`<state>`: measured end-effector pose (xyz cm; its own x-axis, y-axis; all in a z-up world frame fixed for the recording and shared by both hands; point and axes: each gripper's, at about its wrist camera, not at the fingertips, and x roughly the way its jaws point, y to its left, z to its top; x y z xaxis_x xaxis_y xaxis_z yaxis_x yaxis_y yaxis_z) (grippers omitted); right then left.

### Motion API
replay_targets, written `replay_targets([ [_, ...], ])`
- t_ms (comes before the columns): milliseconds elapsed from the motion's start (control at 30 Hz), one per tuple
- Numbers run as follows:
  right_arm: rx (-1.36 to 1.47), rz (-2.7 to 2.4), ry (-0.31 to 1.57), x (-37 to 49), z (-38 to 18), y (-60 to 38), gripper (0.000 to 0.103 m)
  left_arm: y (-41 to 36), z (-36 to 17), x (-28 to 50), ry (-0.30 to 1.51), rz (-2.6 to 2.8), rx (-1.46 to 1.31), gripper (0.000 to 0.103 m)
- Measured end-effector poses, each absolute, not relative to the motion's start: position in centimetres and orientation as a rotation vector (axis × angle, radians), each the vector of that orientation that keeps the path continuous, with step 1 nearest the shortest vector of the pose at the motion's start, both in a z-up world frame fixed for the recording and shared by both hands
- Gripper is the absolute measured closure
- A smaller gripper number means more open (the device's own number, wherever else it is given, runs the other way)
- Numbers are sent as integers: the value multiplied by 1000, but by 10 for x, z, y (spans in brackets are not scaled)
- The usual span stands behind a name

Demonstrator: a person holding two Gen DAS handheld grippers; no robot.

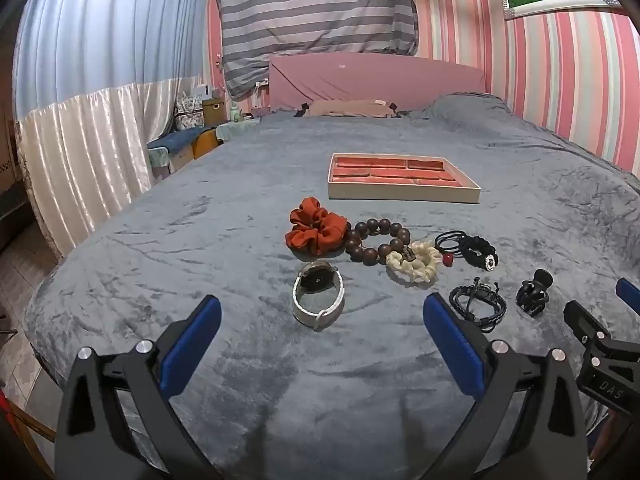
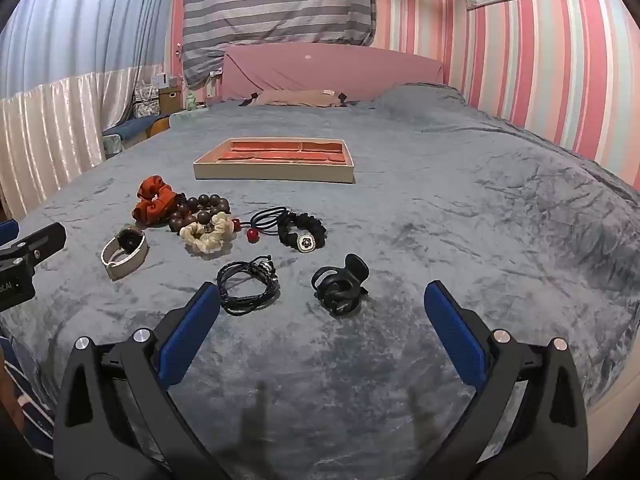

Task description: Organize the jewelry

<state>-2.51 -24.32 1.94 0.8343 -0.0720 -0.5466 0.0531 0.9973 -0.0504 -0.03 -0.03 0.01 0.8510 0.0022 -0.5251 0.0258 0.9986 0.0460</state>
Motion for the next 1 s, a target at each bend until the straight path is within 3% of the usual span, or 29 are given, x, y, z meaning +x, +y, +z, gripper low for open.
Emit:
replay_targets([
  [1000,-32,-91,575,-24,20,-246,4,1,-2,-1,560,-15,40,4],
])
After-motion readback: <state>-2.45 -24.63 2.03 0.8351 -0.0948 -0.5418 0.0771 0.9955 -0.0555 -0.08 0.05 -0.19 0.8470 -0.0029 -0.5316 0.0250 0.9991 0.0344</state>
